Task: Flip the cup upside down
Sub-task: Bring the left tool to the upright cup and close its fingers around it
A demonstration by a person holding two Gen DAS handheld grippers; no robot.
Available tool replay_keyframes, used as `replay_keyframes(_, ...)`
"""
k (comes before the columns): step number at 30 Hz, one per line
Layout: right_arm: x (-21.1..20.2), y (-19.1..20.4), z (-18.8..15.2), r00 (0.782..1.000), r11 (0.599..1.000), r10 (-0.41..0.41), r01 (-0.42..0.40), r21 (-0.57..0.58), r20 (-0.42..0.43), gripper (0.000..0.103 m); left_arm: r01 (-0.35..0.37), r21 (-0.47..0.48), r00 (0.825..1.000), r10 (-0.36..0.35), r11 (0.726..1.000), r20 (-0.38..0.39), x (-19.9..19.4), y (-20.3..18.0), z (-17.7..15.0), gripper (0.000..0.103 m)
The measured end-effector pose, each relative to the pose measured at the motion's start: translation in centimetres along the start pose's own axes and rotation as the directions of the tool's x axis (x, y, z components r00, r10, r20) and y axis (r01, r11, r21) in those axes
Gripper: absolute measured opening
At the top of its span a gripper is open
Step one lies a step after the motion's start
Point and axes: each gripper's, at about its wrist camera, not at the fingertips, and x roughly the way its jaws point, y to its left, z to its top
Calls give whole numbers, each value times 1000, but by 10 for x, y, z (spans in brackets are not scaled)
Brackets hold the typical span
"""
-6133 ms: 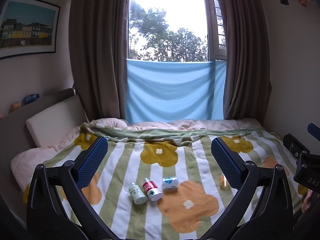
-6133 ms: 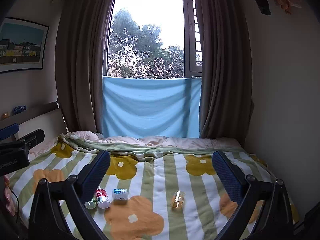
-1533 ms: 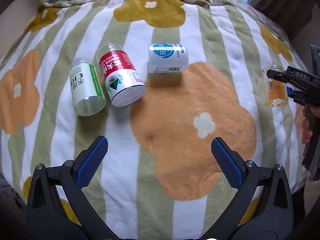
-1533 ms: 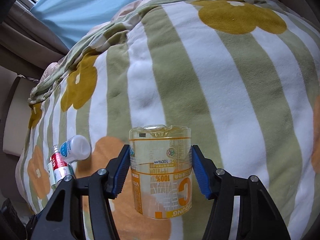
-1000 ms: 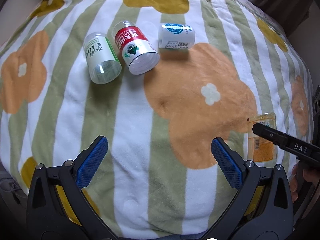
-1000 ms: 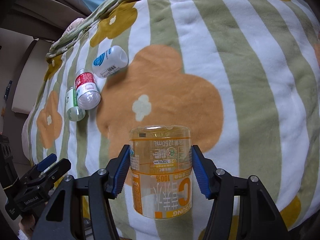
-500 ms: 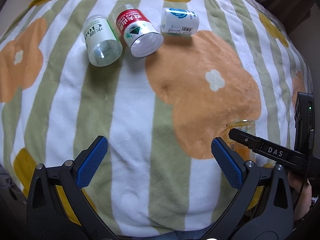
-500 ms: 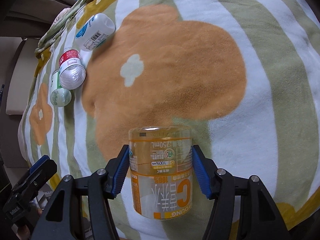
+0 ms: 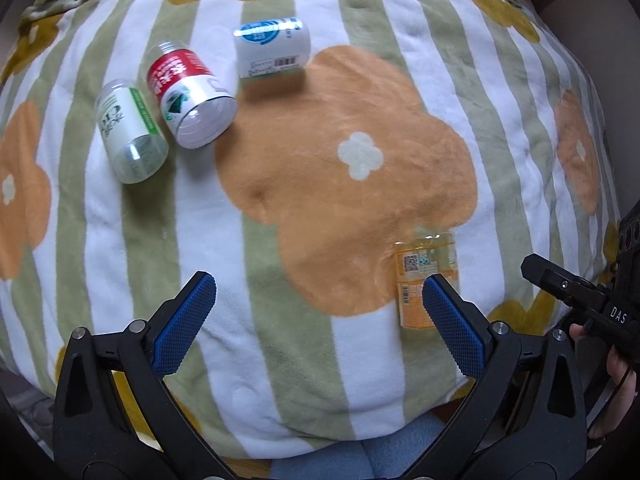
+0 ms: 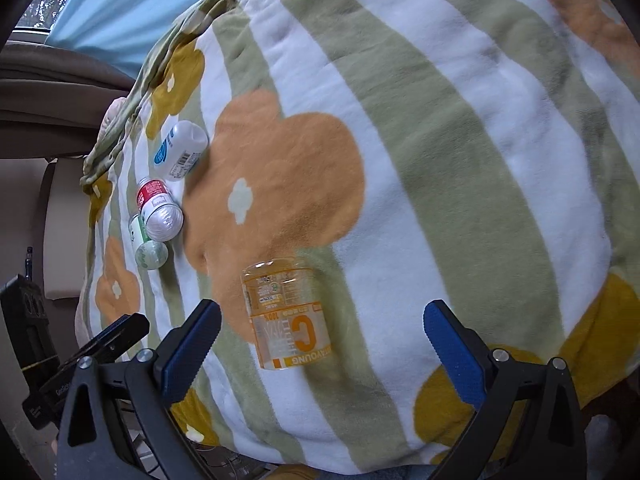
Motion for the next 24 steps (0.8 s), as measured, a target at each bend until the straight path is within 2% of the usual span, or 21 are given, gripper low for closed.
replay_keyframes(3, -18, -10, -1, 1000, 1000, 30, -30, 6, -7, 101, 44, 41, 994, -40, 998, -100, 18, -28, 17, 103)
replay_keyframes(6, -30, -22, -3, 998, 998, 60, -60, 28, -9, 101, 58, 63, 983, -46, 996, -178, 44, -53, 28, 103)
replay_keyframes(11, -39, -28, -6, 1000, 999, -25, 25, -22, 16, 101, 48, 54, 960, -31, 997, -279, 81, -76, 38, 103)
replay_keyframes(14, -47, -34, -9, 995, 995, -81, 85, -58, 65, 101, 24, 60, 950, -4, 998, -312, 95, -85, 41, 101)
replay_keyframes(18, -52, -45, -12, 993, 994, -79, 86, -71, 92, 101, -4, 69, 936, 28, 998, -351, 113, -93, 43, 97)
replay_keyframes(21, -58, -52, -14, 992, 996, -51, 59, -63, 115, 101, -9, 66, 922, 33, 998, -387, 124, -98, 42, 93)
replay_keyframes(24, -66, -58, -15, 989, 999, 17, -9, -49, 149, 101, -20, 62, 914, 43, 998, -403, 131, -101, 41, 89)
